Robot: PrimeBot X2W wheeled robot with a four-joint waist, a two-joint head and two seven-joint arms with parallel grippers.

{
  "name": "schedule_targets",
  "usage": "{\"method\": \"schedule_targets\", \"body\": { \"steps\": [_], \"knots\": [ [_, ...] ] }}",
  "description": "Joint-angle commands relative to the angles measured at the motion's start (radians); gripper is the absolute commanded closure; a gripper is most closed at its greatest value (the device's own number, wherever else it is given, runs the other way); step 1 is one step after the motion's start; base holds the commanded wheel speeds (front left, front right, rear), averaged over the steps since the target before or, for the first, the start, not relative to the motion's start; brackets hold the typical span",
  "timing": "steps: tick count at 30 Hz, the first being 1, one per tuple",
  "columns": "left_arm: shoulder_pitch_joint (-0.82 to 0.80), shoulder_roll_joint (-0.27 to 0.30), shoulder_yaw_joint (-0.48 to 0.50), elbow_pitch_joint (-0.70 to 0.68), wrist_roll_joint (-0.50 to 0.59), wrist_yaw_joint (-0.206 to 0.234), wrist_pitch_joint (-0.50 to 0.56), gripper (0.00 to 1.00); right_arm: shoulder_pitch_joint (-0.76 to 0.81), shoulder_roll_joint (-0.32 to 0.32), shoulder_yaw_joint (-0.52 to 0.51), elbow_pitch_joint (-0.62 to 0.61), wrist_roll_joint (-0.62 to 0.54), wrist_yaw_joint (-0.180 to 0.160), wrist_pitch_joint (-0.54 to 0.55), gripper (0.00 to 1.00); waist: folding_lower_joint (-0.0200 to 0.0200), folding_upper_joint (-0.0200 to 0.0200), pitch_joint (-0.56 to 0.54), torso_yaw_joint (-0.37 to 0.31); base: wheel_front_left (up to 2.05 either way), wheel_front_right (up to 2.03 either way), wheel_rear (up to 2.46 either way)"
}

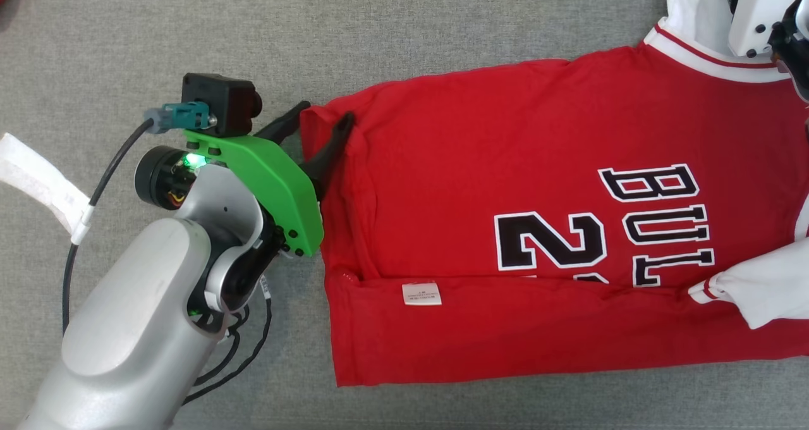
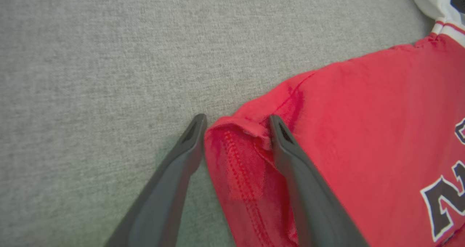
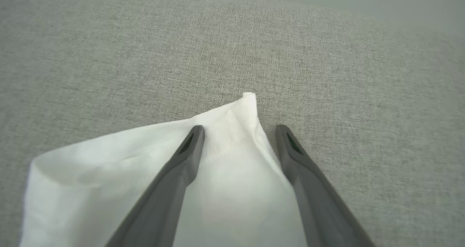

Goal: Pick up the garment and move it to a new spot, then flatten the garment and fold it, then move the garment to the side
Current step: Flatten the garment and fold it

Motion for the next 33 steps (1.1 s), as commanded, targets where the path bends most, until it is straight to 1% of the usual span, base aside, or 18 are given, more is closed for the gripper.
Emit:
{"method": "schedule_targets", "body": {
  "steps": [1,2,3,5,8,11,16,20,24,27,30,33],
  "knots": [
    [0.017,0.010,-0.014,0.001,-0.009,-0.006,0.016,1.00,0.033,-0.001,0.019,0.037,0.007,-0.001,0.008,0.31,-0.0001,0.0000,-0.005,-0.001,0.00,0.00,0.00],
    [0.020,0.016,-0.014,-0.005,-0.011,-0.009,0.020,1.00,0.032,0.000,0.027,0.041,0.017,-0.001,0.000,0.94,-0.0001,0.0000,-0.009,-0.001,0.00,0.00,0.00],
    [0.021,0.023,-0.007,-0.010,-0.014,-0.012,0.014,1.00,0.029,0.000,0.033,0.049,0.031,-0.001,-0.026,1.00,-0.0001,0.0000,-0.019,-0.003,0.00,0.00,0.00],
    [0.017,0.029,0.004,-0.011,-0.015,-0.015,0.002,1.00,0.011,-0.005,0.005,0.056,0.023,-0.002,-0.088,1.00,-0.0001,0.0000,-0.030,-0.005,0.00,0.00,0.00],
    [-0.002,0.034,0.032,-0.006,-0.013,-0.004,-0.025,1.00,-0.023,0.013,-0.026,0.077,0.012,-0.001,-0.161,1.00,-0.0001,0.0000,-0.044,-0.012,0.00,0.00,0.00],
    [-0.014,0.041,0.061,0.000,-0.020,0.001,-0.047,1.00,-0.045,0.017,-0.052,0.104,-0.002,-0.001,-0.215,1.00,-0.0001,0.0000,-0.063,-0.022,0.00,0.00,0.00],
    [0.001,0.046,0.091,0.004,-0.034,0.007,-0.076,1.00,-0.061,0.019,-0.091,0.132,-0.001,-0.001,-0.282,1.00,-0.0001,0.0000,-0.100,-0.042,0.00,0.00,0.00],
    [0.029,0.037,0.092,-0.006,-0.051,-0.014,-0.094,1.00,-0.015,0.025,-0.078,0.122,0.043,-0.001,-0.306,1.00,-0.0001,0.0000,-0.122,-0.060,0.00,0.00,0.00],
    [0.083,0.043,0.092,-0.030,-0.065,-0.027,-0.125,1.00,0.078,0.015,-0.042,0.050,0.119,-0.001,-0.337,1.00,-0.0001,0.0000,-0.157,-0.079,0.00,0.00,0.00],
    [0.143,0.051,0.098,-0.073,-0.082,-0.038,-0.157,1.00,0.190,-0.008,-0.028,-0.046,0.181,-0.001,-0.347,1.00,-0.0001,0.0000,-0.180,-0.098,0.00,0.00,0.00],
    [0.225,0.072,0.098,-0.106,-0.081,-0.029,-0.181,1.00,0.314,-0.025,-0.034,-0.142,0.225,-0.001,-0.345,1.00,-0.0001,0.0000,-0.215,-0.121,0.00,0.00,0.00],
    [0.303,0.091,0.104,-0.154,-0.084,-0.018,-0.208,1.00,0.445,-0.034,-0.065,-0.245,0.256,-0.001,-0.332,1.00,-0.0001,0.0000,-0.241,-0.145,0.00,0.00,0.00]
  ]
}}
